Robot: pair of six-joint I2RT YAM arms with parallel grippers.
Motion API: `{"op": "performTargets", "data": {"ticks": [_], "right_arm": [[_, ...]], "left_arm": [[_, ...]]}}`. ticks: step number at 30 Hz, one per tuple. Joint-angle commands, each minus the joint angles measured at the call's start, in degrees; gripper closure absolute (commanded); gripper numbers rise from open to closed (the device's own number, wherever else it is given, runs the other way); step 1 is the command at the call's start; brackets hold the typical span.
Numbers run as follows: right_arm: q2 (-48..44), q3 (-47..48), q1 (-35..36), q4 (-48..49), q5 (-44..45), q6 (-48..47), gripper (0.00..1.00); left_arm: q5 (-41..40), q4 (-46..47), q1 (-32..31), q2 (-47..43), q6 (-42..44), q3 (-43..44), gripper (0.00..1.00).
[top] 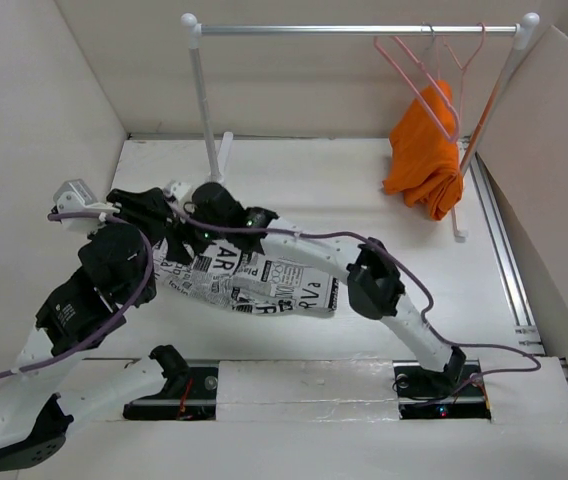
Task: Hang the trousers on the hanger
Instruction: Fold the trousers at the center of the board.
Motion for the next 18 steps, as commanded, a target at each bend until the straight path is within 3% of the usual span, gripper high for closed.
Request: {"op": "performTargets", "data": {"ticks": [1,2,4,5,6,9,10,12,14,16,18], "right_arm": [[-9.51,-10.96,-0.88,10.60,-6.10,2.08,0.26],[-17.12,-25.12,-1.49,14.14,-5.75,2.60,0.26],[-27.59,-42.47,-5.34,23.52,-5.92,5.58,0.31],[-27.65,-42.58,-5.37,23.58,-5.92,5.60,0.31],[-33.75,-51.37,-6.24,24.45,-5.75,5.51,0.35],[-44.22,-64.23,-8.09,21.83,-2.33,3.32,0.64],[-46.18,-66.64,-8.87,18.78,-0.67,2.88,0.84],[-50.39,-70.86,-10.63,15.52,0.66,1.82,0.95],[-52.08,-77.19,-12.82,15.32,2.07,0.94,1.00],[-51.74,-81.05,-14.59,15.76,2.52,-0.20,1.00],[-50.43,-82.74,-16.61,15.94,2.25,-1.25,1.00]], "left_arm": [[-4.51,-1.37,0.21,0.28,-1.75,-1.02,0.58],[-3.81,-0.85,0.21,0.37,-2.19,-2.85,0.50],[-0.31,2.47,0.21,2.20,-2.64,-7.24,0.43],[-0.29,2.50,0.21,2.21,-2.64,-8.83,0.42],[2.58,3.98,0.21,4.47,-2.29,-10.94,0.41],[9.60,9.34,0.74,12.28,-1.94,-17.10,0.40],[12.86,12.75,4.05,14.76,-0.46,-18.24,0.40],[23.81,14.62,9.68,21.77,-0.18,-20.01,0.40],[31.93,19.71,19.75,25.49,2.01,-22.89,0.41],[40.29,23.31,25.93,30.06,2.98,-25.19,0.41],[47.65,23.85,36.04,34.09,2.11,-27.65,0.43]]}}
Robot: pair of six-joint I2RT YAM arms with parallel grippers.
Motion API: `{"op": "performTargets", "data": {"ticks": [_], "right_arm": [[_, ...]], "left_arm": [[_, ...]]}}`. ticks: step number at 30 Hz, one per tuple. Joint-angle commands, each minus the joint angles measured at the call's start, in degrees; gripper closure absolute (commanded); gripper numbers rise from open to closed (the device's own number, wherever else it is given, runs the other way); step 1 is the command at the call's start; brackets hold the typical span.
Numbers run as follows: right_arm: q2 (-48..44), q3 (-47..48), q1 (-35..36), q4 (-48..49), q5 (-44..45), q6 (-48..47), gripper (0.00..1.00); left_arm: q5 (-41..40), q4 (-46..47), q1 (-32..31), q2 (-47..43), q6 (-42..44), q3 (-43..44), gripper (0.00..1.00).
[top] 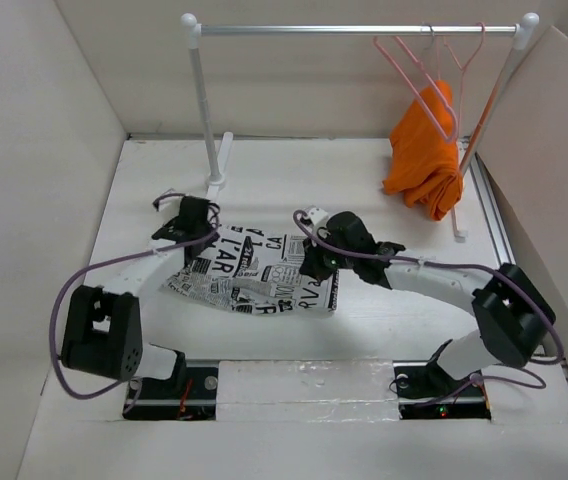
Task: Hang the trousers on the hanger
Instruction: Fold the trousers at the center of the board, then pick up the hanger from the clothesline.
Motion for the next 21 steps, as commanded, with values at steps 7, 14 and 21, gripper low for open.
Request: {"op": "performTargets", "data": {"ticks": [7,14,21], "right_arm": [[1.94,-16.18,-4.72,5.03,1.05,0.09,1.00],[0.02,-11.91,-4.19,-3.12,-3.87,-3.16,0.92],[-7.02,21.12,-10.15,-23.16,-4.41,-15.43,0.59]], "left_arm": [[20.19,1.56,24.81,3.80,-3.42,-11.57,0.47],[19.67,-4.51,24.81,-14.29,-4.75,-15.11,0.47],[28.77,-3.74,18.06,-18.18,0.00,1.51,0.62]]}}
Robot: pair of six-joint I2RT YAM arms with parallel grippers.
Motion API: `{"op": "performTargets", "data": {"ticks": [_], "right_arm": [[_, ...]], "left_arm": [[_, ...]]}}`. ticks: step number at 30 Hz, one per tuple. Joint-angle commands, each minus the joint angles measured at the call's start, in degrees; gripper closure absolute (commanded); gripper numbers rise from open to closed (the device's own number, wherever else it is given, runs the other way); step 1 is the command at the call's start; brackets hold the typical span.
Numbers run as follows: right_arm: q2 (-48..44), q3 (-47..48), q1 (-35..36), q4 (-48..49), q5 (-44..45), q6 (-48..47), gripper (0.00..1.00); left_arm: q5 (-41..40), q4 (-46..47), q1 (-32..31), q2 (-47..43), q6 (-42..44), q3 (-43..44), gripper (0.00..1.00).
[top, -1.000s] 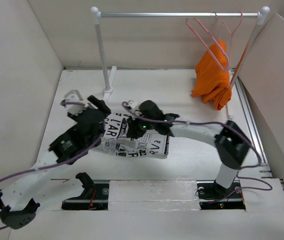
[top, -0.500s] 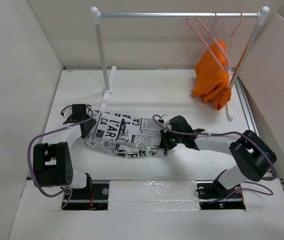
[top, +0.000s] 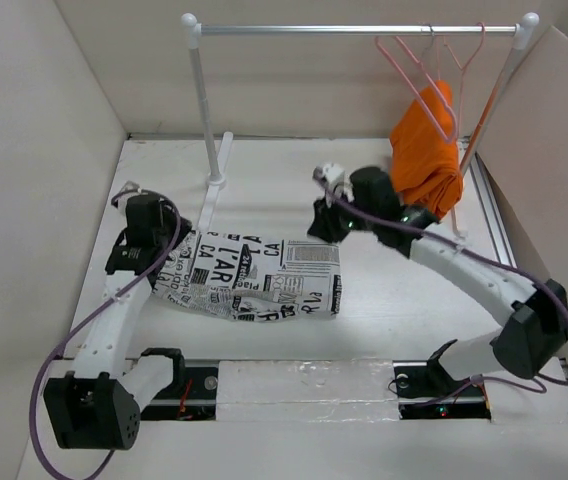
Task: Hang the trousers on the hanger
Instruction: Pick up the hanger from the clothesline.
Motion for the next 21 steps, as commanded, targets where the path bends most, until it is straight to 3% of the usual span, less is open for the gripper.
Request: {"op": "performTargets", "data": {"ticks": [1,3,4,5,6,9,10,11,12,13,14,17,21], "right_arm": [[-4.62,17.14,-5.85,-7.54,-0.14,-8.45,0.74],[-3.83,28.83,-12.42,-9.93,0.21,-11.96,1.00],[-3.30,32.35,-15.07,-10.72,0.73,-12.32,1.00],[-1.82,39.26,-17.88,-11.25,-0.30,-12.85,1.00],[-1.02,42.38,-23.48,-11.78,-1.45,-13.46,1.00],[1.27,51.86,-30.98,-12.57,-3.91,-14.26,1.00],[1.88,53.81,-35.36,-13.79,-4.18,-14.52,0.85],[4.24,59.49,-40.54,-16.85,-3.83,-15.39,0.46],[5.74,61.90,-41.81,-19.14,-3.40,-16.19,0.37],[5.76,61.92,-41.82,-19.17,-3.39,-16.19,0.32],[6.71,63.22,-43.38,-20.56,-3.13,-16.46,0.29],[10.14,65.26,-44.19,-23.73,-5.32,-17.86,0.26],[11.21,63.16,-44.19,-23.56,-3.83,-19.27,0.25]], "left_arm": [[8.71,5.41,-5.23,0.93,2.76,7.31,0.79],[13.28,8.60,-9.17,3.03,2.94,9.59,0.93],[13.04,9.57,-11.37,4.17,3.11,10.64,1.00],[12.08,9.58,-13.83,5.14,3.90,13.61,1.00],[7.98,9.67,-19.94,7.32,6.86,15.29,1.00],[-2.38,7.04,-29.90,13.99,13.45,23.64,1.00],[-5.56,4.86,-37.77,15.85,15.22,25.84,1.00],[-11.42,1.53,-46.37,21.35,17.59,32.56,1.00],[-12.44,1.23,-48.64,23.84,17.87,34.54,0.91],[-12.45,1.32,-48.66,23.87,17.88,34.56,0.91],[-12.36,1.75,-51.62,24.65,17.62,34.91,0.76],[-8.95,4.82,-53.41,25.45,14.47,32.81,0.61],[-2.09,9.22,-54.63,25.27,11.29,26.58,0.58]]}}
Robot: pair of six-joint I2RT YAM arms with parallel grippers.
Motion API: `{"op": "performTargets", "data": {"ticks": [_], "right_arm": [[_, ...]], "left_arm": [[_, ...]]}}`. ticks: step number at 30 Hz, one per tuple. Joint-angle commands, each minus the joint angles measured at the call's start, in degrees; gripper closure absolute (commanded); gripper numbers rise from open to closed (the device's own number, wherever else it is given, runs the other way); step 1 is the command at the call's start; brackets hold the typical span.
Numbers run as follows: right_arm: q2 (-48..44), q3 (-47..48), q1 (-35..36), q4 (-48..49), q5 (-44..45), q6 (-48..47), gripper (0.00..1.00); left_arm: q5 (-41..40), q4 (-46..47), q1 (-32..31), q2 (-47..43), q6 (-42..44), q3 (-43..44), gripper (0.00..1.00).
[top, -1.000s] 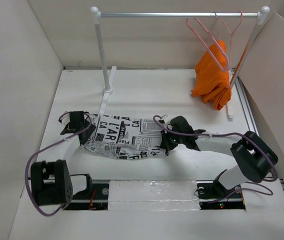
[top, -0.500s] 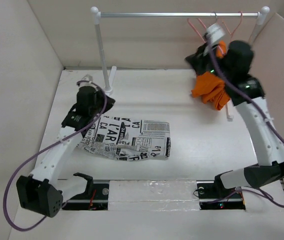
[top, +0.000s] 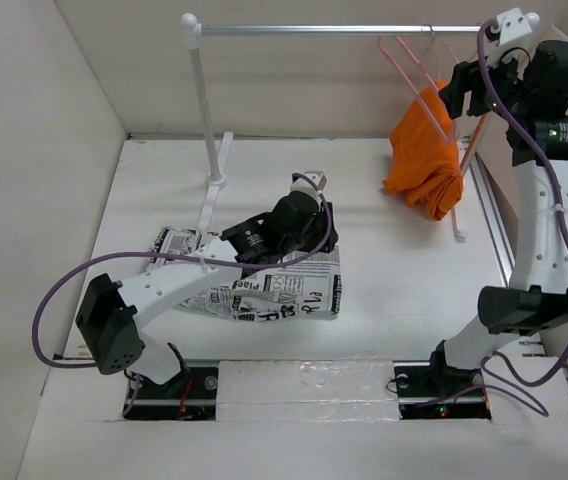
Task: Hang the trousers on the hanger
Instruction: Pick up the hanger from the clothesline.
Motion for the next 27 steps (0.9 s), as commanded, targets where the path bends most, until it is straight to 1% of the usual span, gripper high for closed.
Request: {"op": "performTargets", "data": {"ticks": [1,4,6,9,10,12,13,14,15,16,19,20,22,24,25,27], "right_arm": [[0.41,-1.22,0.05,-2.06,-1.16,-1.92,0.26],[0.58,-4.21,-1.27,-0.47,-4.23,-1.30,0.29],[0.76,-5.87,-1.27,-0.55,-4.42,-1.39,0.31],[-0.47,-10.09,-0.74,1.56,-3.89,-1.30,0.40],[-0.64,-11.06,-0.13,2.34,-3.02,-1.21,0.52],[-0.91,-12.64,-0.13,3.05,-2.84,-1.13,0.68],[-1.43,-13.95,0.39,4.36,-2.75,-0.86,0.84],[-1.87,-14.75,0.92,5.33,-2.14,-0.43,0.92],[-2.57,-15.54,0.93,6.55,-1.52,0.54,0.98],[-3.80,-16.59,1.54,8.65,-0.73,1.07,1.00],[-5.39,-16.61,3.12,11.13,3.39,2.56,1.00],[-6.09,-15.82,3.65,11.31,5.93,2.91,1.00],[-6.79,-14.85,5.31,11.75,8.31,3.44,1.00],[-7.85,-13.62,6.55,12.10,11.83,3.62,1.00],[-8.11,-13.18,7.77,11.93,13.15,3.62,1.00],[-8.99,-12.74,8.56,11.75,16.32,3.62,1.00]], "left_arm": [[2.38,2.80,0.18,-1.42,-2.16,-3.27,0.58],[2.38,2.63,-0.35,-1.50,-2.68,-4.94,0.58],[1.94,2.89,-0.35,-2.03,-3.03,-6.43,0.58],[1.76,3.07,-0.35,-2.65,-3.21,-7.23,0.63],[1.50,2.63,-0.35,-2.73,-3.12,-7.32,0.66],[0.98,2.19,-0.35,-2.73,-3.12,-6.97,0.69],[0.80,2.01,-0.35,-2.73,-3.12,-6.79,0.71],[0.71,1.92,-0.35,-2.91,-3.04,-6.70,0.74],[0.45,1.84,-0.35,-3.00,-3.12,-6.44,0.75],[0.36,1.57,-0.35,-3.08,-3.12,-6.27,0.76],[0.01,0.96,-0.35,-3.35,-3.12,-5.21,0.76],[0.09,0.69,-0.35,-3.44,-3.12,-4.86,0.75],[-0.26,-0.01,-0.35,-3.61,-3.12,-3.63,0.73],[-0.34,-0.36,-0.35,-3.96,-2.86,-2.14,0.66],[-0.34,-0.71,-0.35,-4.05,-2.77,-1.52,0.60],[-0.69,-1.24,-0.35,-4.23,-2.60,0.40,0.53]]}}
